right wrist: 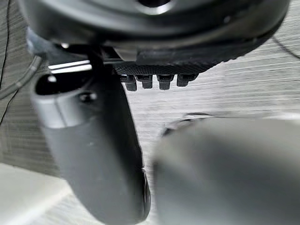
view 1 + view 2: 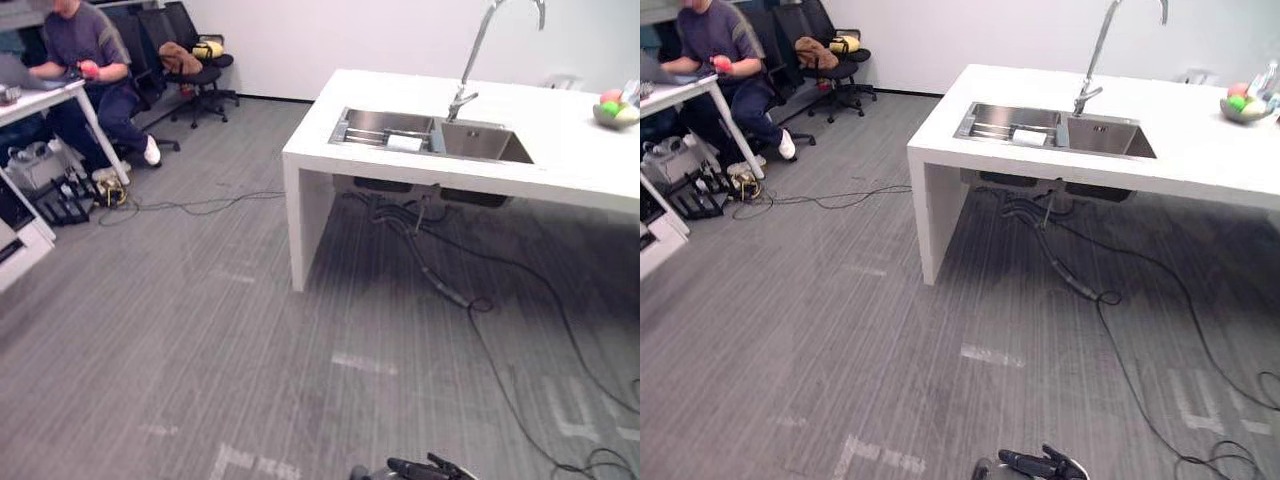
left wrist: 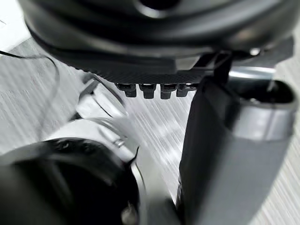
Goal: Walk over to the sink, pick up the cup, carry it to the dishwasher, place the cup inside the dishwasher, then close the dishwasher door
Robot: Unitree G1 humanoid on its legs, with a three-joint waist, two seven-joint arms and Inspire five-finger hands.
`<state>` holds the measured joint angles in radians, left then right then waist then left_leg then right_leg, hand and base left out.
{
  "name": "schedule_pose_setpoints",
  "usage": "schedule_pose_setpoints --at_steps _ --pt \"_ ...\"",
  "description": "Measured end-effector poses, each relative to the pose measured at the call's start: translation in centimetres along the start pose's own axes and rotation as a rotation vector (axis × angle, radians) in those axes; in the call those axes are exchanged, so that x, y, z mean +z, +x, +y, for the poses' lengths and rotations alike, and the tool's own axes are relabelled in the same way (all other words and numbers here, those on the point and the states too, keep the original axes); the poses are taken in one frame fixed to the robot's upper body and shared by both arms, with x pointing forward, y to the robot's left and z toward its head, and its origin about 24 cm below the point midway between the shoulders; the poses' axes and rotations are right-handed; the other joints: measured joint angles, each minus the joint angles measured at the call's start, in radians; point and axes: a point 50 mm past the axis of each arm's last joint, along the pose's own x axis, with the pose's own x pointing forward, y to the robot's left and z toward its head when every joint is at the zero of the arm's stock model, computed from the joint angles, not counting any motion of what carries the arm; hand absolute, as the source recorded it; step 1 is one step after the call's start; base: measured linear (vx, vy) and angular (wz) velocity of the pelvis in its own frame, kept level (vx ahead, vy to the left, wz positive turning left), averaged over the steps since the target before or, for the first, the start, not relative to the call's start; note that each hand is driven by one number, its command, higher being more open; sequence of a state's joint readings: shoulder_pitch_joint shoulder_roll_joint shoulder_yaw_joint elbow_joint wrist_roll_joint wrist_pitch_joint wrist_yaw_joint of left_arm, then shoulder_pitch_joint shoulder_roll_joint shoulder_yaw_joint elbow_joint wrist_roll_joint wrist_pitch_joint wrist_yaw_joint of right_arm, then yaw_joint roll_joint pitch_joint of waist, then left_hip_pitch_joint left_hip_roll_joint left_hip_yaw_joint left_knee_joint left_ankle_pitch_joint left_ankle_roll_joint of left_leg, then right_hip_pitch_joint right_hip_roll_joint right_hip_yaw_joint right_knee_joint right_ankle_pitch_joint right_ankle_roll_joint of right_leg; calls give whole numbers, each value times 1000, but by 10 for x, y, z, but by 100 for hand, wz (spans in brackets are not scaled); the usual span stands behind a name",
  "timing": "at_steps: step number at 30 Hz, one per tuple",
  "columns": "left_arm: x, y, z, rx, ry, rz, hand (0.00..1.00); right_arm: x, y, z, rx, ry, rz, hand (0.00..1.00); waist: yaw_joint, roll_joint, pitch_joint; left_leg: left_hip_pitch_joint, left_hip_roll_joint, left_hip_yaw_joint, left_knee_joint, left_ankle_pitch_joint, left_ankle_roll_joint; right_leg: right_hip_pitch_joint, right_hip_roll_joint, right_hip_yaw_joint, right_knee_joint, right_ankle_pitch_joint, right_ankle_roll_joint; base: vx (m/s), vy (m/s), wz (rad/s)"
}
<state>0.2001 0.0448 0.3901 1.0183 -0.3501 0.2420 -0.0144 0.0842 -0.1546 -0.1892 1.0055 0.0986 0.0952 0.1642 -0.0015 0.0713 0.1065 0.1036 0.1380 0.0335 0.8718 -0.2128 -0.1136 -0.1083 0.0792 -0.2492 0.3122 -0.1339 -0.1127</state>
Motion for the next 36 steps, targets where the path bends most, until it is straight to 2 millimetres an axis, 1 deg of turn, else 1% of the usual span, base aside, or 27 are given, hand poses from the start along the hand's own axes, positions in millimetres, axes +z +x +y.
schedule_pose_setpoints --at_steps 2,4,6,8,10,11,12,13,14,15,16,17,18,19,20,21,22,23,25,27,29,30,31,32,33,35,36 --pt "25 -1 -17 -34 138 -136 100 0 2 8 9 5 1 100 -3 -27 18 -88 54 52 226 -17 27 151 46 57 -109 -12 -18 586 -212 -58" --pt "59 -12 -36 -41 263 -345 100 1 3 14 28 10 3 100 2 -44 30 -205 43 58 287 -43 56 232 54 97 -184 -7 -22 451 -132 -54" --pt "102 -35 -70 -54 339 -610 100 9 5 21 50 -7 9 100 15 -61 56 -345 13 84 224 -88 82 273 49 141 -229 -2 -21 414 -48 -64" --pt "148 -69 -111 -66 358 -924 100 26 8 27 73 -42 -10 100 26 -69 100 -424 -25 186 -92 -92 86 333 15 201 -253 -5 -20 386 53 -88" --pt "165 -95 -131 -86 303 -1092 100 31 8 27 84 -63 -23 100 26 -70 104 -438 -52 260 -366 1 75 376 -18 234 -280 -29 2 440 114 -78" --pt "174 -121 -144 -132 227 -1232 100 32 8 23 85 -82 -24 100 26 -53 106 -445 -55 286 -555 101 68 425 -27 259 -310 -66 27 495 152 -66" --pt "178 -142 -155 -194 160 -1329 100 28 7 18 68 -84 -9 100 23 -26 107 -458 -39 280 -623 142 76 465 -11 270 -327 -88 34 540 206 -48" --pt "183 -169 -163 -266 82 -1451 100 17 7 16 55 -74 31 100 31 -27 97 -460 -48 274 -587 247 103 508 -28 281 -327 -132 46 468 211 -23" --pt "185 -183 -164 -295 43 -1516 100 14 7 16 51 -68 46 100 36 -39 88 -461 -64 275 -573 273 123 509 -45 287 -309 -156 52 744 313 -23" --pt "188 -215 -163 -353 -62 -1654 100 12 7 14 34 -50 50 100 40 -44 81 -456 -95 259 -560 291 170 475 -77 292 -209 -173 57 650 274 -18" --pt "189 -226 -160 -362 -100 -1708 100 11 7 14 31 -40 53 100 41 -43 80 -441 -107 262 -571 287 220 452 -83 292 -140 -173 60 782 317 -2" --pt "192 -245 -155 -385 -150 -1804 100 5 6 17 31 -20 72 100 41 -58 80 -391 -139 264 -592 268 249 412 -101 279 13 -155 97 651 265 20" --pt "193 -256 -153 -404 -168 -1851 100 -3 5 18 27 16 90 100 41 -69 77 -342 -161 256 -601 249 250 387 -116 267 134 -115 164 764 283 32" --pt "195 -268 -148 -422 -174 -1906 100 -8 4 19 16 44 99 100 39 -81 71 -276 -179 245 -615 211 251 346 -134 251 294 -17 288 613 201 30" --pt "195 -274 -147 -433 -175 -1933 100 -7 5 21 13 44 93 100 34 -83 69 -241 -183 234 -626 194 251 323 -145 244 378 32 346 546 145 21" --pt "195 -283 -145 -475 -182 -1962 100 -4 5 23 10 46 72 100 38 -86 67 -182 -186 223 -640 150 254 250 -180 205 579 56 378 474 92 8" --pt "194 -287 -144 -493 -181 -1978 100 -1 5 26 14 44 53 100 43 -86 67 -135 -188 222 -652 125 250 182 -240 145 729 42 340 516 80 3" --pt "192 -290 -145 -511 -179 -1989 100 5 5 22 -1 21 18 100 39 -86 66 -79 -188 217 -671 101 244 105 -312 82 853 -1 262 395 47 -1" --pt "189 -290 -152 -533 -149 -1978 100 9 4 19 -12 4 -10 100 36 -87 53 -1 -177 213 -728 104 220 7 -370 17 829 -48 199 374 4 9" --pt "188 -288 -163 -567 -95 -1937 100 13 4 20 -14 8 -29 100 20 -83 56 54 -142 186 -757 99 201 -52 -351 -34 635 -87 183 399 -83 34" --pt "190 -275 -180 -615 -37 -1812 100 11 5 29 11 52 -24 100 -6 -77 60 95 -87 144 -760 73 157 -71 -277 -41 292 -76 189 394 -189 55" --pt "191 -271 -183 -620 -19 -1780 100 11 5 31 17 54 -21 100 -12 -79 58 107 -78 137 -760 61 137 -73 -262 -28 212 -60 191 391 -234 50" --pt "188 -263 -188 -625 20 -1730 100 8 4 34 31 60 -14 100 -18 -95 50 124 -74 123 -754 36 109 -80 -251 21 104 2 181 393 -286 53" --pt "184 -258 -193 -637 67 -1692 100 0 2 39 47 70 7 100 -16 -135 27 130 -87 102 -726 -5 82 -80 -253 83 39 163 171 411 -322 51" --pt "182 -255 -193 -640 91 -1681 100 -5 2 42 54 79 19 100 -14 -146 16 136 -89 94 -707 -31 67 -69 -259 105 45 138 187 433 -349 26" --pt "165 -243 -201 -661 125 -1605 100 -2 0 26 30 59 29 100 -2 -61 -3 138 -9 121 -655 -64 34 -16 -188 73 0 112 168 423 -335 9" --pt "158 -245 -208 -686 184 -1612 100 -4 -1 23 37 53 43 100 5 -37 -17 139 19 146 -664 -57 25 -3 -162 57 -22 105 157 319 -253 13"
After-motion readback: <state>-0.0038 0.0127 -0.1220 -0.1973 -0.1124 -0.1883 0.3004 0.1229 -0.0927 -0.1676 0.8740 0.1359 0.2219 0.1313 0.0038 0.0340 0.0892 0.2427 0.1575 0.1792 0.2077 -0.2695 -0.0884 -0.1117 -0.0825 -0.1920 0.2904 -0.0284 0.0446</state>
